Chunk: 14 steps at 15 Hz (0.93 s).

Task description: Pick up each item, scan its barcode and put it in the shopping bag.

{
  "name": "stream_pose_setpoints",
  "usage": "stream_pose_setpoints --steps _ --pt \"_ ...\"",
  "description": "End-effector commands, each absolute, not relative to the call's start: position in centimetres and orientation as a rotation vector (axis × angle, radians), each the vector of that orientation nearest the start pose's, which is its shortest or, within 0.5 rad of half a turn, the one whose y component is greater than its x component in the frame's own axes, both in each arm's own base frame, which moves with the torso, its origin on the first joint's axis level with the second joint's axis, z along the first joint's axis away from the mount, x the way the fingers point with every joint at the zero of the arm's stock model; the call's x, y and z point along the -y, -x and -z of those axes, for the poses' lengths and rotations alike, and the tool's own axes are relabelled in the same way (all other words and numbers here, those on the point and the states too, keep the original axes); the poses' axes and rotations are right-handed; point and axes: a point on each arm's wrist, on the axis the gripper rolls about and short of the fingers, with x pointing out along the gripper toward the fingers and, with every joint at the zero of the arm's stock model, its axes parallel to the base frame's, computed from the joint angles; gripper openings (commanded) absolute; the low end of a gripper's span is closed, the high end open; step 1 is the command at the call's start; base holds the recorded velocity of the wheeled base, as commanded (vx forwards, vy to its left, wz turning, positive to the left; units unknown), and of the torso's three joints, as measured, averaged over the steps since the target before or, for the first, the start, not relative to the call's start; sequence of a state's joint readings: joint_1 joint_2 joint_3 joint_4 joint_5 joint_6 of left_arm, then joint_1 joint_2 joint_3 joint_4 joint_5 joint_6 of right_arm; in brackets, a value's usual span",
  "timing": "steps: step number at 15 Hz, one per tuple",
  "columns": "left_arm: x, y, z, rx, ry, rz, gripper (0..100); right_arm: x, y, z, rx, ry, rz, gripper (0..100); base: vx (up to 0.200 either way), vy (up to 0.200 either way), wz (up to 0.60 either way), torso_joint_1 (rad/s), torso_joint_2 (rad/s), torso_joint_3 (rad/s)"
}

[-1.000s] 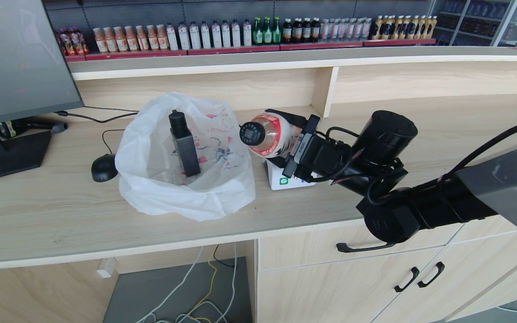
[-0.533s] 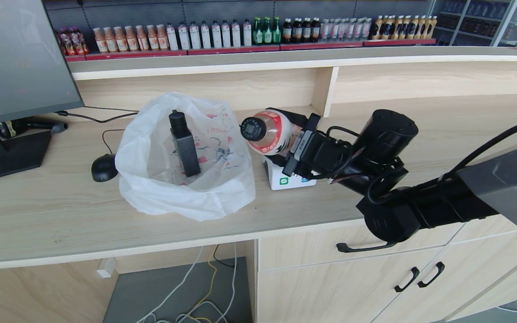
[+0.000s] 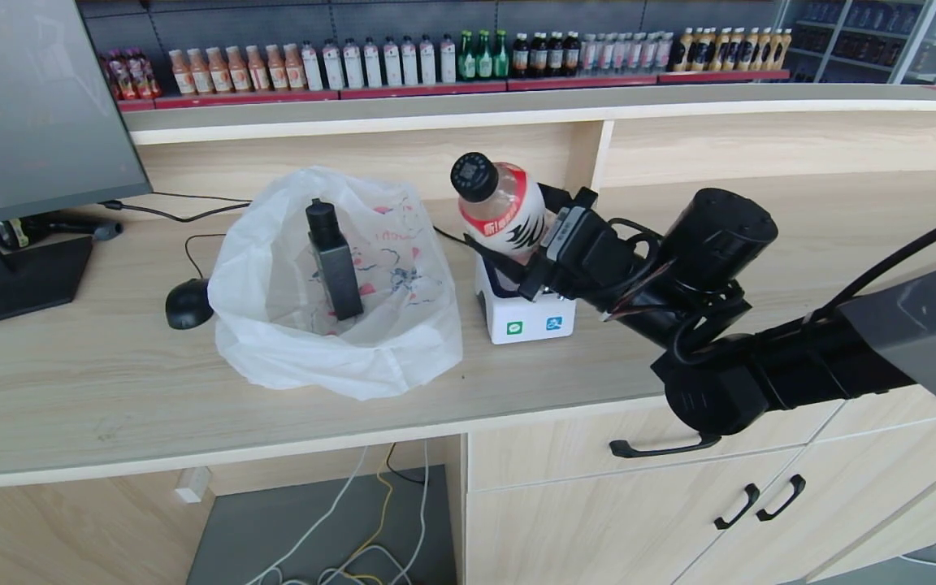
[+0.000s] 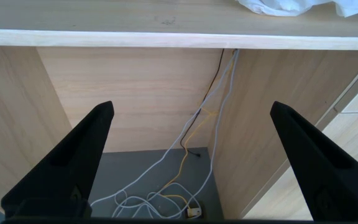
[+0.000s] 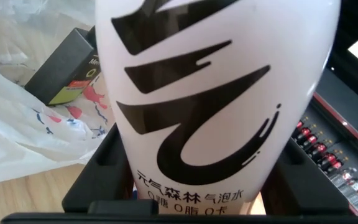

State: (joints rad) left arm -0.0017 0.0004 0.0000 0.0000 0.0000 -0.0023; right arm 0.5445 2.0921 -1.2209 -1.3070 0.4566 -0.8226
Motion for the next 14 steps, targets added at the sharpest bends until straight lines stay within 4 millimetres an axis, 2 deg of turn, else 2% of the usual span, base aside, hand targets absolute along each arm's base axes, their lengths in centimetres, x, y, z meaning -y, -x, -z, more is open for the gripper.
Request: stream_pose_setpoints --steps 1,3,6,9,10,14 --pt "0.0 2.3 -7.5 0.000 0.003 0.002 100 -21.6 -33.9 -23.5 0.835 0.669 -0.697 0 0.000 0.000 0.00 0.000 0.00 0.000" --pt "0.0 2.3 -7.5 0.000 0.003 0.000 100 -21.3 -33.6 -24.5 0.832 0.620 -0.674 0 0.000 0.000 0.00 0.000 0.00 0.000" --pt "0.0 2.3 -7.5 0.000 0.003 0.000 100 -20.8 -33.0 -25.4 0.783 0.359 -0.550 0 0.000 0.000 0.00 0.000 0.00 0.000" --pt "0.0 2.3 -7.5 0.000 0.003 0.002 100 -19.7 -33.1 -25.5 0.748 0.143 -0.442 0 0.000 0.000 0.00 0.000 0.00 0.000" --pt "0.0 2.3 -7.5 0.000 0.003 0.002 100 -18.8 -33.2 -25.5 0.734 0.077 -0.409 0 0.000 0.000 0.00 0.000 0.00 0.000" --pt "0.0 2.3 -7.5 0.000 0.003 0.002 100 -17.5 -32.8 -25.9 0.715 -0.095 -0.397 0 0.000 0.000 0.00 0.000 0.00 0.000"
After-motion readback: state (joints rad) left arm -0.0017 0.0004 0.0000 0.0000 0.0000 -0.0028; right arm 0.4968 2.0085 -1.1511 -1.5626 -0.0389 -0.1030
